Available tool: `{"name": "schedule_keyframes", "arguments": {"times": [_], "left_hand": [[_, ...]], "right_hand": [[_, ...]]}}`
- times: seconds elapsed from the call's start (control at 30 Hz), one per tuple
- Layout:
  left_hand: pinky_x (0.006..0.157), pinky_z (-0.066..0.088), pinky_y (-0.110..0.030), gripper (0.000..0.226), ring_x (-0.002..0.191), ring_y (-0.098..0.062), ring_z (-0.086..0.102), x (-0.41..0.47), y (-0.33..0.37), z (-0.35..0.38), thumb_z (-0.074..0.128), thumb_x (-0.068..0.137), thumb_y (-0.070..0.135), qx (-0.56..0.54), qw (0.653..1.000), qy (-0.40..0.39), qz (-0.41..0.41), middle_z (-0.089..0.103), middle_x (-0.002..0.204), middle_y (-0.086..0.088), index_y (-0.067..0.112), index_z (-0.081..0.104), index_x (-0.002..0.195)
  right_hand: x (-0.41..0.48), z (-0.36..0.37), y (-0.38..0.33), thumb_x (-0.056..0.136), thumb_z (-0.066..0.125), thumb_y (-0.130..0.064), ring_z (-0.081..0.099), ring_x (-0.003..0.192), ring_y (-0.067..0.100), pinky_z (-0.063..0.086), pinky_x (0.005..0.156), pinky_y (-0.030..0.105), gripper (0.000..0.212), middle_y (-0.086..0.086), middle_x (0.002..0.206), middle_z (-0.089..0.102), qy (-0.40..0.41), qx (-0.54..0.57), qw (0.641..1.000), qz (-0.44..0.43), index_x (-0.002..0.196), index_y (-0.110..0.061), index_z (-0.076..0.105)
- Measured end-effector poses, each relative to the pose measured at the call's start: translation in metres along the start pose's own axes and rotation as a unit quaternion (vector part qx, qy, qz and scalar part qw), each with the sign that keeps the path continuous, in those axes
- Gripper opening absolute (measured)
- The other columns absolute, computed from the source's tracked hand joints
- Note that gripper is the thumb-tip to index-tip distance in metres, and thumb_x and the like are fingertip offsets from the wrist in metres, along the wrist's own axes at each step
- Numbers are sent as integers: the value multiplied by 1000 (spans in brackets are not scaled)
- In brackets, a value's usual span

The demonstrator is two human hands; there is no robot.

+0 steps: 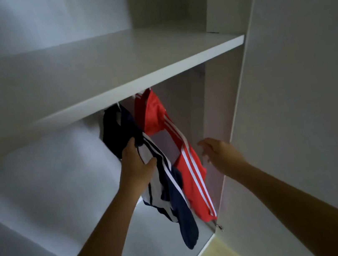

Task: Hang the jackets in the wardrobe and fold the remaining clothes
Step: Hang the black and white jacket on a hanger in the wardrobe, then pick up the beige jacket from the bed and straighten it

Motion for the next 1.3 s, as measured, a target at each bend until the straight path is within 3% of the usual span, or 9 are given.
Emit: {"name": "schedule_keyframes", "arguments": {"times": [0.13, 0.23, 0.4, 0.5, 0.57, 0.73, 0.83, 1.07, 1.3], "left_hand": [[89, 48, -23, 33, 98, -3, 56, -81, 23, 57, 63, 88, 14, -64, 991, -109, 45, 60, 114, 7, 20, 53, 118], [75, 46, -7, 24, 88, 4, 59, -134, 52, 119, 63, 88, 11, -99, 976, -182, 72, 64, 98, 12, 17, 59, 111], [75, 53, -22, 13, 86, -7, 67, -257, 118, 232, 62, 89, 16, -127, 931, -325, 105, 69, 91, 9, 26, 62, 98], [76, 53, -20, 14, 81, -6, 68, -356, 156, 296, 61, 89, 13, -127, 900, -397, 127, 70, 86, 7, 26, 63, 93], [75, 54, -22, 12, 80, -5, 67, -429, 180, 336, 62, 89, 14, -112, 875, -448, 144, 70, 86, 8, 25, 64, 93], [75, 55, -23, 10, 79, -5, 67, -591, 247, 410, 65, 88, 18, -85, 795, -561, 215, 70, 84, 8, 27, 65, 92], [75, 54, -22, 12, 78, -7, 67, -664, 297, 438, 65, 86, 14, -82, 747, -602, 271, 71, 81, 7, 26, 66, 89], [73, 52, -15, 17, 78, -4, 67, -800, 369, 513, 61, 89, 9, -71, 632, -695, 334, 71, 82, 13, 25, 65, 90], [71, 51, -14, 17, 76, -7, 67, -924, 429, 626, 60, 89, 3, -77, 535, -771, 337, 72, 83, 8, 19, 66, 90]], "right_hand": [[-90, -15, 43, 102, 37, -21, 66, 76, 15, 50, 66, 25, 28, -3, 91, 68, 15, 150, 987, 54, 108, -21, 64], [-167, -35, 88, 102, 38, -20, 65, 73, 8, 51, 63, 20, 26, -7, 89, 68, 42, 218, 969, 111, 104, -25, 64], [-324, -89, 190, 101, 42, -17, 67, 76, 12, 54, 67, 29, 26, -5, 88, 71, 122, 281, 923, 234, 97, -30, 65], [-441, -130, 257, 98, 44, -8, 68, 73, 16, 52, 63, 30, 29, -1, 84, 72, 227, 325, 860, 321, 92, -25, 67], [-517, -154, 291, 96, 44, -3, 67, 69, 16, 51, 61, 30, 28, 3, 81, 71, 279, 335, 822, 368, 89, -18, 66], [-672, -209, 348, 95, 44, -4, 68, 71, 17, 55, 64, 31, 25, 1, 82, 72, 343, 312, 776, 427, 93, -14, 67], [-755, -238, 371, 95, 43, -2, 67, 72, 17, 54, 65, 31, 26, 2, 83, 71, 405, 305, 731, 457, 93, -14, 67], [-898, -265, 427, 96, 44, -5, 68, 73, 18, 54, 65, 30, 27, 0, 81, 71, 511, 303, 621, 511, 90, -18, 67], [-1009, -309, 501, 96, 44, -2, 66, 68, 18, 50, 60, 28, 27, 3, 77, 71, 599, 286, 505, 551, 88, -13, 68]]}}
Point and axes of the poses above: each hand's wrist, its own x-axis towards the middle knuckle, its own z-axis out of the palm, y = z × x, the point moved 10 cm from there along x, towards the middle knuckle
